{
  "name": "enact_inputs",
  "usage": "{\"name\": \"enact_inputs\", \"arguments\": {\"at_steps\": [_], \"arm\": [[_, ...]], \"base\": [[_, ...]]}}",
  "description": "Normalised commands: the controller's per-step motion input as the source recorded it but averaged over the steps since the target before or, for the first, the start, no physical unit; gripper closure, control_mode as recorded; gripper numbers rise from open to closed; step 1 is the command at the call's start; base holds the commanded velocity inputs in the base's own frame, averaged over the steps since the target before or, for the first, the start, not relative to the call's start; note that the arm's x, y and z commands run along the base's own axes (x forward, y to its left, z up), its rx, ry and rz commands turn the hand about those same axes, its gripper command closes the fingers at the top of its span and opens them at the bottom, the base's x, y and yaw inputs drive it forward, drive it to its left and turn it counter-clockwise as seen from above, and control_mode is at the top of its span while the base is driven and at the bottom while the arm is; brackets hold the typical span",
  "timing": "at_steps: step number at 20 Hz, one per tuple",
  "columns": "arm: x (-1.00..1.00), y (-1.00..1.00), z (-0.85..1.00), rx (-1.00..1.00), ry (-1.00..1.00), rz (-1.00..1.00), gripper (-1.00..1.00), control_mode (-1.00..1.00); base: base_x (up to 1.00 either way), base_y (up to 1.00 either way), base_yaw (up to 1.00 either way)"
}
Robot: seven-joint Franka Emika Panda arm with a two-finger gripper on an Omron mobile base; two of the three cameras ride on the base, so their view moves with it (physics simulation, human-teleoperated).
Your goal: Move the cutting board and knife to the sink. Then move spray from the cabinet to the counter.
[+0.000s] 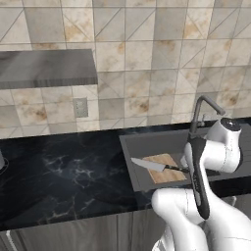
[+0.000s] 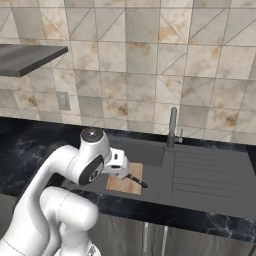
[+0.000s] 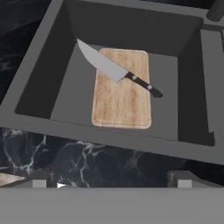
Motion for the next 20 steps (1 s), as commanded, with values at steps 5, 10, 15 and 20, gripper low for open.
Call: {"name": "enact_inputs", "arguments": {"at_steps": [5, 10, 15, 20], "arm": [[-0.32, 0.08, 0.34, 0.0, 0.0, -0.06, -1.0, -1.0], [-0.16, 0.04, 0.12, -0.01, 0.0, 0.0, -1.0, -1.0], [-0.01, 0.01, 0.0, -0.01, 0.0, 0.0, -1.0, -1.0], [-0.02, 0.0, 0.0, 0.0, 0.0, 0.0, -1.0, -1.0]], "base": [[0.0, 0.0, 0.0], [0.0, 0.0, 0.0], [0.0, 0.0, 0.0], [0.0, 0.0, 0.0]]}}
